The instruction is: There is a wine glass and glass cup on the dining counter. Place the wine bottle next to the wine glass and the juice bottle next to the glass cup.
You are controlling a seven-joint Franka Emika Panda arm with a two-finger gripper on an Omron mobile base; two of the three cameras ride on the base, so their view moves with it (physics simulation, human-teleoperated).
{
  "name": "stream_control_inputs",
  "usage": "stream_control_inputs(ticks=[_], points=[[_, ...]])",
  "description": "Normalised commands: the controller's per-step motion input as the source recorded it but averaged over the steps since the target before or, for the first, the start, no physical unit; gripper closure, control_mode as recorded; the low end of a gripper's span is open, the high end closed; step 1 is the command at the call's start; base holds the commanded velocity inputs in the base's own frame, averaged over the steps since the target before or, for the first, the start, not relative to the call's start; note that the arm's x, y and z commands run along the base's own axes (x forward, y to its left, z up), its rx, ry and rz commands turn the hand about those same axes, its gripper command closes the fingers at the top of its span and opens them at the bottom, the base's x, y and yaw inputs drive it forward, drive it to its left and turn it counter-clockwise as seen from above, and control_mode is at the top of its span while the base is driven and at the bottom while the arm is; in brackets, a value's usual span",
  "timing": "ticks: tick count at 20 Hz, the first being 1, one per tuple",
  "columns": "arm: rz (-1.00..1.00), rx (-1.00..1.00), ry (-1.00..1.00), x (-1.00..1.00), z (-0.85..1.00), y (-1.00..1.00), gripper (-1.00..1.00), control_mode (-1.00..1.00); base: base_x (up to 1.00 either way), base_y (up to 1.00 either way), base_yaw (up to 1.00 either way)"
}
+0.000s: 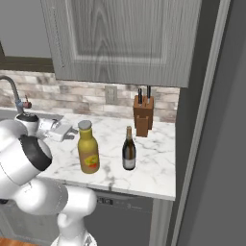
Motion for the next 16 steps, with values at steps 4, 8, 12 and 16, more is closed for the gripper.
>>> stream_control_inputs(ticks=[4,8,12,16], points=[[0.0,0.0,-0.04,-0.01,0.0,-0.13,-1.0,-1.0,0.0,0.0,0.0],[0.0,-0.01,-0.09,-0.11,0.0,-0.11,-1.0,-1.0,0.0,0.0,0.0],[0.0,0.0,-0.03,0.01,0.0,-0.23,-1.0,-1.0,0.0,0.0,0.0],[-0.01,-0.03,-0.01,0.07,0.0,-0.15,-1.0,-1.0,0.0,0.0,0.0]])
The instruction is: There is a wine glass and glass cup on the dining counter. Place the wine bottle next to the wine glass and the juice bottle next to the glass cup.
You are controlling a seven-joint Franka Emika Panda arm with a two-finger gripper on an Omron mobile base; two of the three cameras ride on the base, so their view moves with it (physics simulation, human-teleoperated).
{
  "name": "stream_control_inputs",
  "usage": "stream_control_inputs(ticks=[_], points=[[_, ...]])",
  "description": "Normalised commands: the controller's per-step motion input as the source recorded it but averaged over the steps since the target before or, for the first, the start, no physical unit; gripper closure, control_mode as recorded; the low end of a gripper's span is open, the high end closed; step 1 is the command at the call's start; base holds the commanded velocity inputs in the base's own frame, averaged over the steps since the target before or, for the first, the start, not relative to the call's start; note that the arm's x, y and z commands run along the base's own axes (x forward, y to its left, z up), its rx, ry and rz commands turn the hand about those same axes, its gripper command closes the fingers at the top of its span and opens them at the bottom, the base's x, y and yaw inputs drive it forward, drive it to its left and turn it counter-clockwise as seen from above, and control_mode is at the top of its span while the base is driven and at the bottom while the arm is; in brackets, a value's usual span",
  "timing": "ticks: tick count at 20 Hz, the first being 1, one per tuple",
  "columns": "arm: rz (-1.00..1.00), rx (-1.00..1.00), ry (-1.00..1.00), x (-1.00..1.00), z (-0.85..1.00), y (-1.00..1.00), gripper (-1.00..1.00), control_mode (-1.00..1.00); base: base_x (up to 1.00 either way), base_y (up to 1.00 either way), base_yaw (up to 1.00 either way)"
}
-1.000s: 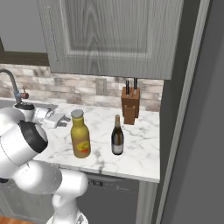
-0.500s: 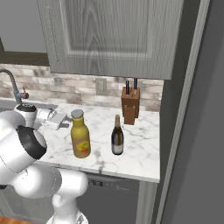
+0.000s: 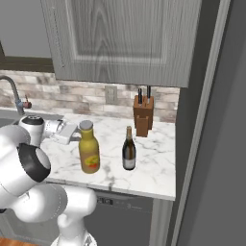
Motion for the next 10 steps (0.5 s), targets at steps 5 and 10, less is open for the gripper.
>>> stream_control_inputs(ticks=[5,10], points=[[-0.01,-0.01,0.0,0.04,0.0,-0.14,-1.0,-1.0,0.0,0.0,0.0],[0.0,0.0,0.0,0.09,0.0,-0.13,-1.0,-1.0,0.0,0.0,0.0]])
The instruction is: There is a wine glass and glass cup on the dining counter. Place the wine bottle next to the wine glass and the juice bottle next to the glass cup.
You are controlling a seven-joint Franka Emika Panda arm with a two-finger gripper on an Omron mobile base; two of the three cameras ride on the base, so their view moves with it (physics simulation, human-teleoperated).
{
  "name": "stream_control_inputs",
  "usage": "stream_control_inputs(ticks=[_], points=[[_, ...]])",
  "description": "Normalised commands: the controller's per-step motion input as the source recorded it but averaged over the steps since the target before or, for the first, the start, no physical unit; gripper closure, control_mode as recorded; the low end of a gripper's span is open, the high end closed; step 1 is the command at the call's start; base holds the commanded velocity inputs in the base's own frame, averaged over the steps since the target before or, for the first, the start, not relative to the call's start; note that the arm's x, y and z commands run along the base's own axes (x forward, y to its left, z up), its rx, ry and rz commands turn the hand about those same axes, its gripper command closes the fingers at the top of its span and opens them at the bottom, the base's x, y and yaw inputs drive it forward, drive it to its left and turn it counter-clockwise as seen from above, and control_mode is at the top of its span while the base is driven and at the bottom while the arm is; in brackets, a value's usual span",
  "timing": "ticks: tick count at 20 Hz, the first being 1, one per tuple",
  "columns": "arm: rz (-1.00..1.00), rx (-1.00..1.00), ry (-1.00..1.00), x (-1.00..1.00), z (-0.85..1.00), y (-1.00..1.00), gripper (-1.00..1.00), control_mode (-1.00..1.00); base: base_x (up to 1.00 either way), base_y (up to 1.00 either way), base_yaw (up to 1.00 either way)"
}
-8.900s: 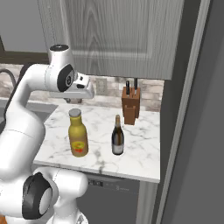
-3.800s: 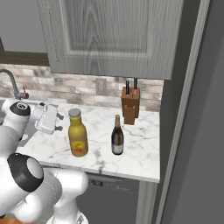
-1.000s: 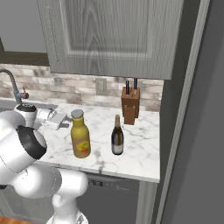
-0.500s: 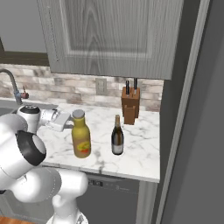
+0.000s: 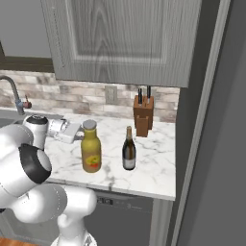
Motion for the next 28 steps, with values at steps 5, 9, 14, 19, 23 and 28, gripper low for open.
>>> stream_control_inputs(ticks=[5,9,14,19,23,28], points=[[0.0,0.0,-0.05,0.06,0.3,-0.01,-1.0,-1.0,0.0,0.0,0.0],[0.0,0.0,-0.07,0.0,0.33,-0.02,-1.0,-1.0,0.0,0.0,0.0],[0.0,0.0,0.0,0.01,-0.05,-0.05,-1.0,-1.0,0.0,0.0,0.0],[0.0,0.0,0.0,0.01,-0.21,-0.13,-1.0,-1.0,0.0,0.0,0.0],[0.0,0.0,0.0,0.0,-0.08,-0.18,-1.0,-1.0,0.0,0.0,0.0],[0.0,0.0,0.0,0.0,-0.02,-0.09,1.0,-1.0,0.0,0.0,0.0]])
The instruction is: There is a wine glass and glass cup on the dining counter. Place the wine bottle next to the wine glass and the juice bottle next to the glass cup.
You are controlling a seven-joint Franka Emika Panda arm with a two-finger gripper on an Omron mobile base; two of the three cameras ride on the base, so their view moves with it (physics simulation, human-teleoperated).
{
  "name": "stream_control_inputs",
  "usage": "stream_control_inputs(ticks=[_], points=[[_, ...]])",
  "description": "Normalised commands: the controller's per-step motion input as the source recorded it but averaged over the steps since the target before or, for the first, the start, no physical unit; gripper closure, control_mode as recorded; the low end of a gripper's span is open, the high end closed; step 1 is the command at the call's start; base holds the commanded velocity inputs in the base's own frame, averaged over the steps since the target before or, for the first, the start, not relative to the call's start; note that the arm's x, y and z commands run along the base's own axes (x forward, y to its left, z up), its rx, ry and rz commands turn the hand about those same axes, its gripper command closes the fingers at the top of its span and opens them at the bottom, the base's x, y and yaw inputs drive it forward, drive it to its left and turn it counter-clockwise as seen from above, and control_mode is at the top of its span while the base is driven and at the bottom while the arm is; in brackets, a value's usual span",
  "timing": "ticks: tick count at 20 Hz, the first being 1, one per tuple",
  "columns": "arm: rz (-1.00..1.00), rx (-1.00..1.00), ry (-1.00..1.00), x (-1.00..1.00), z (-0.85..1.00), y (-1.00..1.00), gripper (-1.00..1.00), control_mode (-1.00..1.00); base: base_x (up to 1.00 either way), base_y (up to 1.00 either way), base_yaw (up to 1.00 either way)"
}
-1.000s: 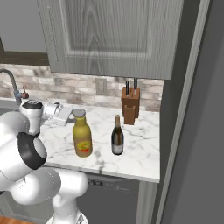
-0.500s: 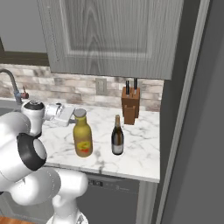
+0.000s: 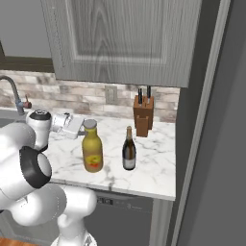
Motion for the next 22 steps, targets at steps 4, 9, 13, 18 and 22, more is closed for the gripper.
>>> stream_control_inputs(ticks=[4,9,13,18,22], points=[[0.0,0.0,0.0,0.0,-0.04,-0.02,1.0,-1.0,0.0,0.0,0.0],[0.0,0.0,0.0,-0.12,0.0,0.0,1.0,-1.0,0.0,0.0,0.0],[0.01,0.0,-0.01,-0.78,0.67,0.08,1.0,-1.0,0.0,0.0,0.0],[0.0,0.0,0.0,-0.9,0.99,0.38,1.0,-1.0,0.0,0.0,0.0],[0.0,0.0,0.0,-0.67,0.98,0.4,1.0,-1.0,0.0,0.0,0.0]])
